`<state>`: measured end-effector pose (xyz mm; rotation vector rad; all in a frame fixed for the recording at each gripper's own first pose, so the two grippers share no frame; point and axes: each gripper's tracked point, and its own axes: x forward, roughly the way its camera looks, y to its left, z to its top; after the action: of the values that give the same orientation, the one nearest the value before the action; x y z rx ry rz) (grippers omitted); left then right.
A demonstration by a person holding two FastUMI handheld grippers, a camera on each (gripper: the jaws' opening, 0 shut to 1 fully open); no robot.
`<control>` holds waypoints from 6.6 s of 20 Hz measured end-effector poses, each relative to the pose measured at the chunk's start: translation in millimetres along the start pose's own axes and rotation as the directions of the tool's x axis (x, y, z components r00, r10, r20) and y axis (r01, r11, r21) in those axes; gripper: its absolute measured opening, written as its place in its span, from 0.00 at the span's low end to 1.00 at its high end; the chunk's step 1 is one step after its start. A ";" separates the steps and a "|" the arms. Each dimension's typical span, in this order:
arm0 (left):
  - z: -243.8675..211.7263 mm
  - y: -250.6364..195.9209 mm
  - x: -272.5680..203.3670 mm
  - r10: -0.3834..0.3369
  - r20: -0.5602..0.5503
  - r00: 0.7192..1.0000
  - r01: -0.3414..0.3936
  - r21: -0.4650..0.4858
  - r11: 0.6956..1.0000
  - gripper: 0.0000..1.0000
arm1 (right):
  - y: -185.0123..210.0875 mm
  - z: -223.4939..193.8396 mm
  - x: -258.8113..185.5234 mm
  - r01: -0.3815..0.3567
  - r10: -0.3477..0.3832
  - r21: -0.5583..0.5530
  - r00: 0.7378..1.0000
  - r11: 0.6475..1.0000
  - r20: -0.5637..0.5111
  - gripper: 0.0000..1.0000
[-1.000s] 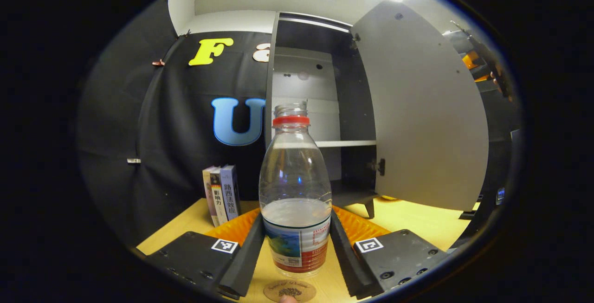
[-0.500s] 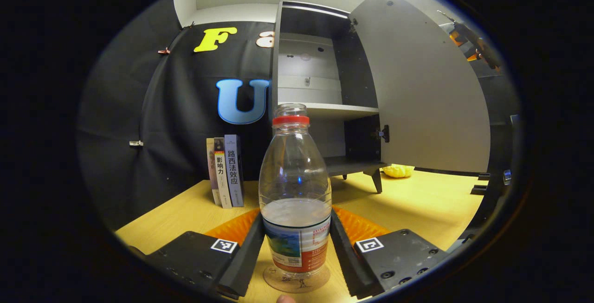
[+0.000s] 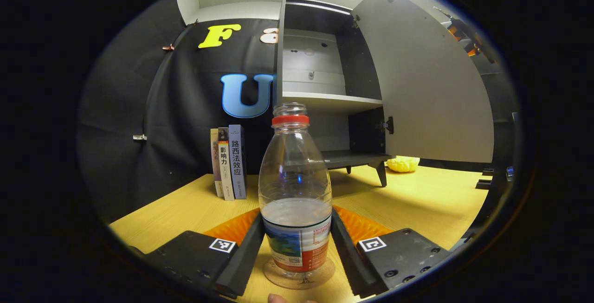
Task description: Open the cabinet door with the right hand, grasp the bottle in the cabinet with the left hand and place it on the coaster, then close the cabinet door with the right hand.
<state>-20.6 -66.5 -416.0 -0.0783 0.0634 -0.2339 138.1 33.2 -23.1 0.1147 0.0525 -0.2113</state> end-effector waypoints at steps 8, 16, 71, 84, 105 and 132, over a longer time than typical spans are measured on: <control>3.3 1.2 -11.5 0.013 -0.048 0.999 -0.013 0.007 1.000 0.94 | -2.1 -3.1 -1.3 -0.008 0.008 0.031 1.000 0.999 -0.001 0.98; 81.8 -9.1 -51.5 0.070 -0.085 0.994 -0.073 -0.035 0.997 0.94 | 6.3 0.5 9.5 -0.040 0.040 -0.010 0.999 0.999 0.008 0.98; 353.0 -50.7 -63.6 0.285 -0.005 0.958 -0.285 -0.018 0.958 0.95 | 252.6 -61.3 -23.3 -0.504 0.504 0.032 0.857 0.863 -0.102 0.98; 365.6 -98.1 -28.1 0.240 0.023 0.971 -0.240 -0.007 0.971 0.95 | 173.4 -36.0 0.9 -0.407 0.405 -0.039 0.913 0.913 -0.041 0.98; 367.2 -136.2 -14.0 0.233 0.027 0.972 -0.233 0.006 0.972 0.94 | 127.8 -32.6 9.7 -0.397 0.395 -0.079 0.918 0.915 -0.031 0.97; 373.0 -139.7 -6.1 0.226 0.030 0.974 -0.226 0.013 0.974 0.95 | 124.7 -31.7 11.8 -0.384 0.383 -0.077 0.923 0.920 -0.022 0.98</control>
<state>-31.7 -174.4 -32.7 -0.0573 0.0415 -0.0055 174.8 155.7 -41.8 0.0436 0.0435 0.1846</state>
